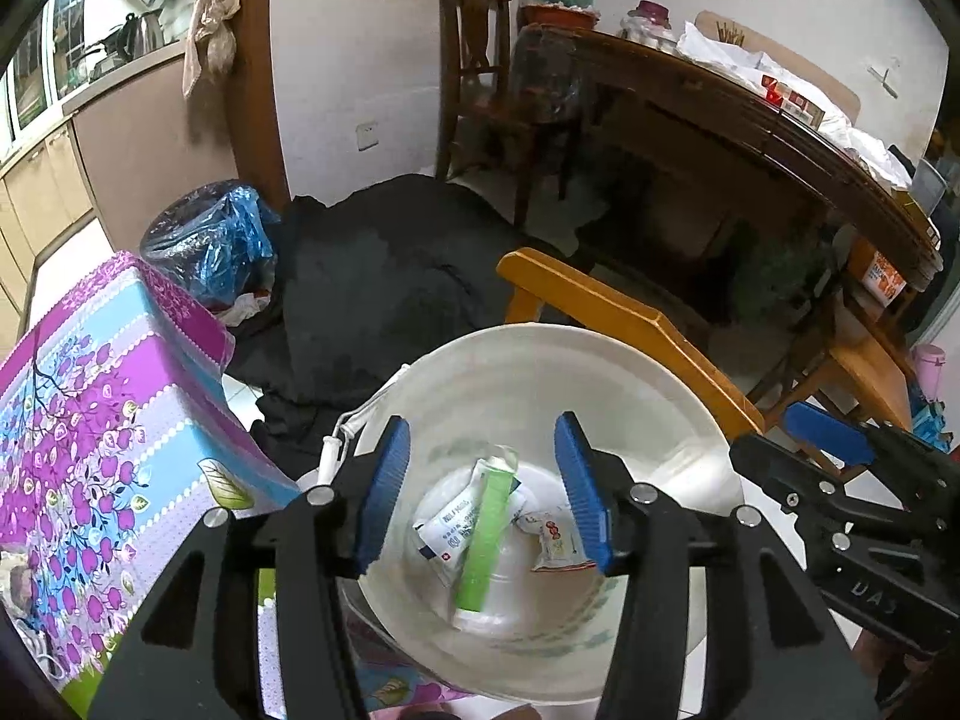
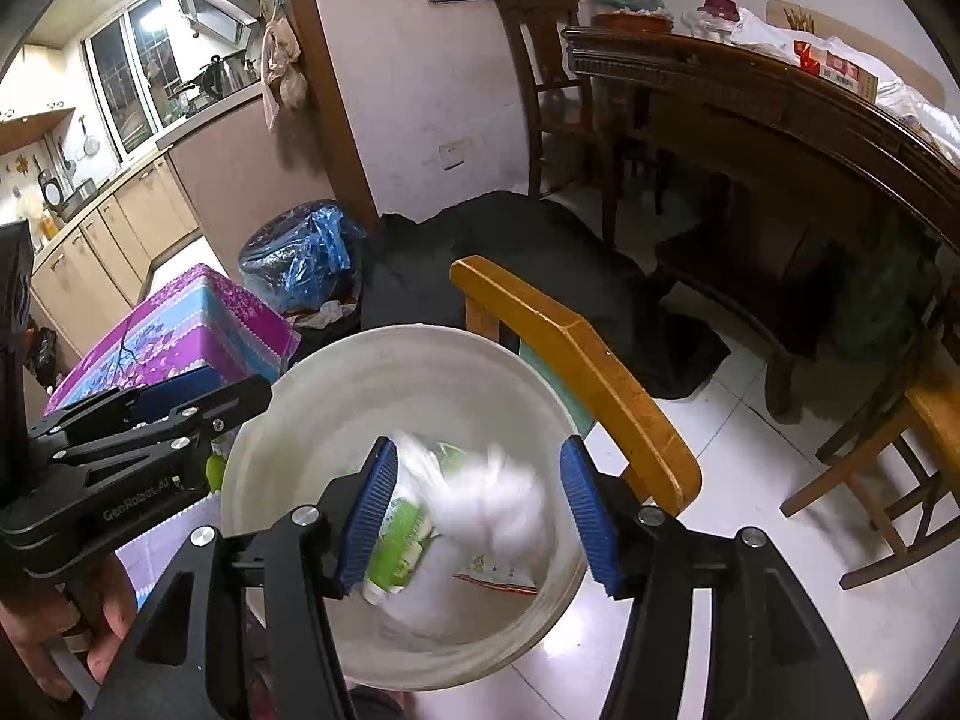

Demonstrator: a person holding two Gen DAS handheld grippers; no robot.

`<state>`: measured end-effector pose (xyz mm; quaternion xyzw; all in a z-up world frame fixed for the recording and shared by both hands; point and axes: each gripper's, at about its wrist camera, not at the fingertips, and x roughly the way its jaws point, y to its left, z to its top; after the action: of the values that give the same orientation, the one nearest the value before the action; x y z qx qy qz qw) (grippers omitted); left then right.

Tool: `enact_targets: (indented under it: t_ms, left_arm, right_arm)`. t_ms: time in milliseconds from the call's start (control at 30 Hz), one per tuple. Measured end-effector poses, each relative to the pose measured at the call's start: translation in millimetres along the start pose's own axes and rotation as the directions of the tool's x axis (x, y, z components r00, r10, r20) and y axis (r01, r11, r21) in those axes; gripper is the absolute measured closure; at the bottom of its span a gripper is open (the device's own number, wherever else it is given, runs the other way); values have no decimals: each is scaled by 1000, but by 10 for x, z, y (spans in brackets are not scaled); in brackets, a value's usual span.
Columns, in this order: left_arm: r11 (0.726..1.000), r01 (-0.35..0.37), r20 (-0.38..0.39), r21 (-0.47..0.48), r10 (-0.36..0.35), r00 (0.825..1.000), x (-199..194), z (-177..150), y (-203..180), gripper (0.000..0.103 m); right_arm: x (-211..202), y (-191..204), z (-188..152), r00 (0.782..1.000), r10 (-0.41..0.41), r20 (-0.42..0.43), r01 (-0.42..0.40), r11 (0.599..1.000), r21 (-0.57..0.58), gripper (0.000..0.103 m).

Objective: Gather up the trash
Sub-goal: 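Open both tools to drop the cloth and green box into the bucket, then move both tools back to the remaining trash on the table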

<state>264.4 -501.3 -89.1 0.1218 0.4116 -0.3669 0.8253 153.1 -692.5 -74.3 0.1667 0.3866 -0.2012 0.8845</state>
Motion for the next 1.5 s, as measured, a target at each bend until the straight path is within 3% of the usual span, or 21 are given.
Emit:
enact_targets:
  t_ms: [1267,1367,1500]
  left_arm:
    - [1000,-16,-4,-1,16,1000,-9,-21,16,54]
    - [1000,-6,0,-2,6,1000,-78,-48,62,54]
    - [1000,-5,71,-16,6,997,-554,-345,585,53]
  right_arm:
    - [-75,16,22,999,15,30,-15,1000,-1,44]
    - [-205,63,39,996,50,75,-48,999,-17,44]
    - [-569,505,-117,971,155,182,-127,979,-157,44]
